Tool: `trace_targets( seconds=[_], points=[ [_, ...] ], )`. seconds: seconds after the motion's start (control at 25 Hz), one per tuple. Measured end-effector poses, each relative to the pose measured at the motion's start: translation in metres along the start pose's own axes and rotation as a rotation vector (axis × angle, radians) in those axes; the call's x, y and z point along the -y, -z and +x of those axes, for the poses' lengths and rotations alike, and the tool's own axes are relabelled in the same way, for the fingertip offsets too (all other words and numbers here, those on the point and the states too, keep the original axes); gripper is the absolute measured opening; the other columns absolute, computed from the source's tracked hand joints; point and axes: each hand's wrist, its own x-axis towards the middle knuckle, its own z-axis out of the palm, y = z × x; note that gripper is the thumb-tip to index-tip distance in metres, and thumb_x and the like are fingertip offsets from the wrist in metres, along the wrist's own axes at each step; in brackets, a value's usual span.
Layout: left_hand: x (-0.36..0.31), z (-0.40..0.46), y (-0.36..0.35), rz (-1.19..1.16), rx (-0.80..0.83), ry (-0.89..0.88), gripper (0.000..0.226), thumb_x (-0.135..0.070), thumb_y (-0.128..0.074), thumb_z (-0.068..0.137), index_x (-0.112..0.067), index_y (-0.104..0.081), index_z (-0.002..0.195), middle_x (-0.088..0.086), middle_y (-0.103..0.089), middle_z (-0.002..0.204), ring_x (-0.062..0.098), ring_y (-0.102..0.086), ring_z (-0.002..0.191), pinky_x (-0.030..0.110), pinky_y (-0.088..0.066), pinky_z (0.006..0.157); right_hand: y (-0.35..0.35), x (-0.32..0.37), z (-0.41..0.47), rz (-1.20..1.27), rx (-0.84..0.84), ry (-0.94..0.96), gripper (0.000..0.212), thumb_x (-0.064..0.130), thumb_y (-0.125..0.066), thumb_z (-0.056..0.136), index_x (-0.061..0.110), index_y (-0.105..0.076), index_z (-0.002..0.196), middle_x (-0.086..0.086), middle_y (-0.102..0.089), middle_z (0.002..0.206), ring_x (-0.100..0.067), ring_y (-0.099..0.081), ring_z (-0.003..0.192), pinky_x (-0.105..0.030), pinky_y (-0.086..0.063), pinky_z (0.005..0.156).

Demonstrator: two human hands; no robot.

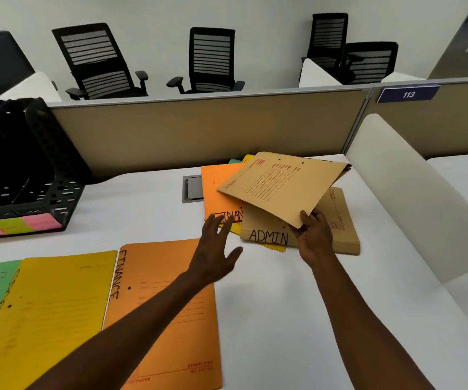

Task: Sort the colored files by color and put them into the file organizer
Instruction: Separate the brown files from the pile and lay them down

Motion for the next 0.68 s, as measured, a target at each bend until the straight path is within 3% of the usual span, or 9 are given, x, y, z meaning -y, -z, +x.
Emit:
trace_targets(
  seconds=[0.2,0.32,0.44,0.56,0.68],
  points=[
    [-0.014,0.04,0.062,-0.019,-0.106,-0.021,0.076,-0.045,-0.058,0.093,-0.022,-0.021,0.155,0.005,-0.018,0.161,0.026,-0.006,0.151,0.053,-0.033,0.112,0.013,0.037,-0.029,0.04,-0.04,0.109,0.016,0.024,-0.055,0.1,0.019,-0.063,0.113,-0.003,-0.065,0.118,-0.026,-0.061,0.11,-0.044,-0.057,0.08],
    [-0.02,0.049,0.093,-0.026,-0.162,-0.027,0.074,-0.047,-0.057,0.093,-0.022,-0.023,0.154,0.005,-0.021,0.161,0.026,-0.009,0.151,0.055,-0.032,0.112,0.019,0.063,-0.05,-0.024,-0.068,0.156,0.025,0.035,-0.057,0.098,0.02,-0.064,0.117,-0.002,-0.066,0.115,-0.025,-0.062,0.106,-0.038,-0.057,0.073],
    [-0.022,0.041,0.1,-0.078,-0.07,0.055,0.073,-0.049,-0.055,0.094,-0.024,-0.022,0.155,0.004,-0.025,0.16,0.027,-0.019,0.148,0.054,-0.032,0.112,0.018,0.085,-0.069,-0.2,0.023,0.133,0.033,0.04,-0.056,0.098,0.018,-0.063,0.121,-0.007,-0.065,0.115,-0.027,-0.06,0.106,-0.044,-0.053,0.084],
    [-0.017,0.019,0.094,-0.303,0.145,0.168,0.062,-0.046,-0.05,0.097,-0.027,-0.026,0.152,0.004,-0.044,0.149,0.024,-0.05,0.125,0.044,-0.048,0.099,0.011,0.095,-0.087,-0.296,0.128,0.091,0.025,0.039,-0.054,0.099,0.024,-0.073,0.1,-0.002,-0.071,0.094,-0.022,-0.063,0.091,-0.039,-0.053,0.074],
    [-0.008,-0.012,0.088,-0.505,0.164,0.285,0.051,-0.041,-0.056,0.096,-0.029,-0.042,0.144,0.002,-0.059,0.128,0.013,-0.064,0.097,0.033,-0.059,0.077,0.012,0.095,-0.102,-0.337,0.115,0.055,0.024,0.041,-0.057,0.097,0.022,-0.072,0.096,0.001,-0.074,0.08,-0.019,-0.068,0.075,-0.035,-0.056,0.058]
  ],
)
